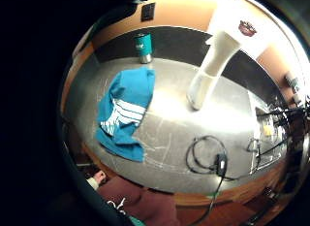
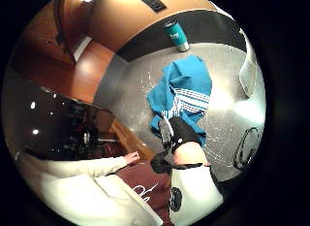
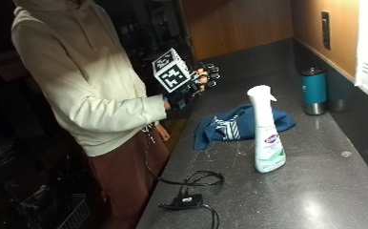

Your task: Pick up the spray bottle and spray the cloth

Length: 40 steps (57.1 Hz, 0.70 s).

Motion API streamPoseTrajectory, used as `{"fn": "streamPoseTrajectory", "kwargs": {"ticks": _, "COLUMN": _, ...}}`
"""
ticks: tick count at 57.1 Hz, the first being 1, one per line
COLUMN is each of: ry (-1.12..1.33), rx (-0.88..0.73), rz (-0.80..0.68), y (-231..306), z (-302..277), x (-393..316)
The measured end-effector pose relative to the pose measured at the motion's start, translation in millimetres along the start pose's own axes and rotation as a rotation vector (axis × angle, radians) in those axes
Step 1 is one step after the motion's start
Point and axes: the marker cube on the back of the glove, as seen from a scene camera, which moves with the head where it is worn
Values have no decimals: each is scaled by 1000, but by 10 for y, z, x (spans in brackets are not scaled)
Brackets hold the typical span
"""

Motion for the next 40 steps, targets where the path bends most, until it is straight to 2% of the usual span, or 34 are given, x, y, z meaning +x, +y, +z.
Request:
{"fn": "streamPoseTrajectory", "kwargs": {"ticks": 27, "ry": -235, "rx": 270, "rz": 208, "y": 227, "z": -431, "x": 867}}
{"fn": "streamPoseTrajectory", "kwargs": {"ticks": 40, "ry": -367, "rx": 307, "rz": 337, "y": 235, "z": -405, "x": 1303}}
